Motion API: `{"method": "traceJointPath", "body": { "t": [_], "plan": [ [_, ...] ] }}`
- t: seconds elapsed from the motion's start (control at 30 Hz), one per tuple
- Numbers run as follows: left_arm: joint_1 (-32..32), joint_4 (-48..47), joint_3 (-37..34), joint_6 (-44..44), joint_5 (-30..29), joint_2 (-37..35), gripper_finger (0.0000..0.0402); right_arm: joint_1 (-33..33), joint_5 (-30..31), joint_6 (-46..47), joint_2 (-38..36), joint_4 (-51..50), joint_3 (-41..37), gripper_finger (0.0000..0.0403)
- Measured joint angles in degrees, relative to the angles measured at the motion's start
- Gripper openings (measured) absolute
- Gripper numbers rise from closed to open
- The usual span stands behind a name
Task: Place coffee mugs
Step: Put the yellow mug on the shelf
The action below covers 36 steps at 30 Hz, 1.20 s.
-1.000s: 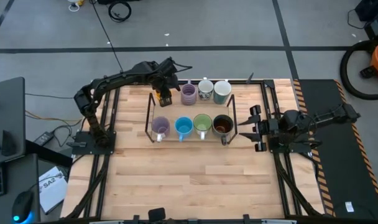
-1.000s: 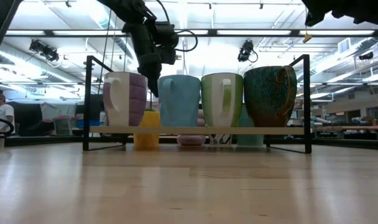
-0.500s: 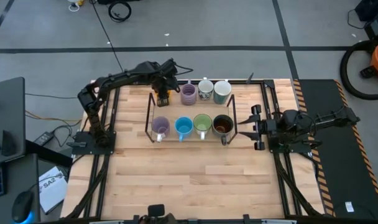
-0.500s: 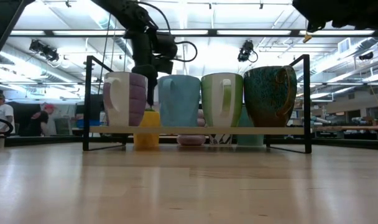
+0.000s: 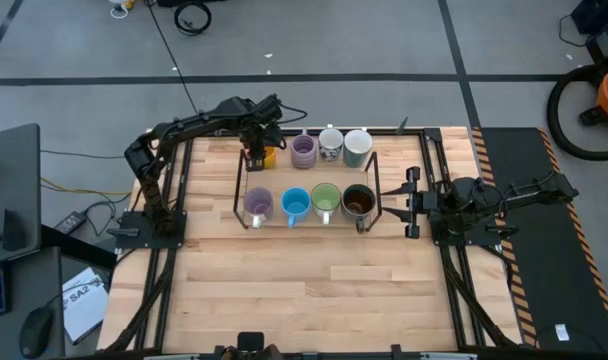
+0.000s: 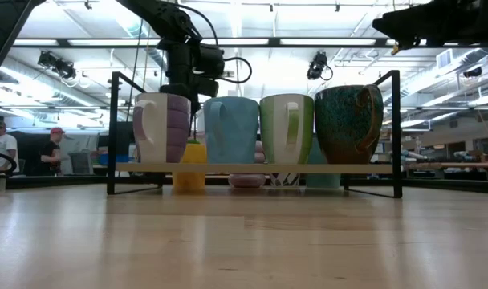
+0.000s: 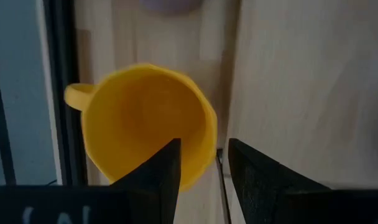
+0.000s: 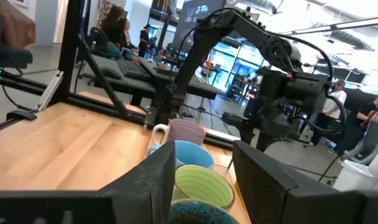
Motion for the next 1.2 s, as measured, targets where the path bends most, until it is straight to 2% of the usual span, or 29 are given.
{"method": "traceJointPath", "body": {
  "t": [0.23, 0.87, 1.2],
  "plan": [
    [-2.1, 2.52, -3.15, 5.68, -7.83, 0.09, 0.0179, -0.52, 0.02, 0.22, 0.0, -0.18, 0.0, 0.0166],
    [-2.62, 5.44, -4.72, 5.67, -7.44, 1.59, 0.0171, -2.03, -0.36, 1.36, 0.07, 0.24, 0.0, 0.0166],
    [-3.51, 5.12, -4.7, 4.94, -10.1, 4.54, 0.017, -2.02, -1.44, 1.36, 0.07, 0.7, 0.02, 0.0166]
  ]
}}
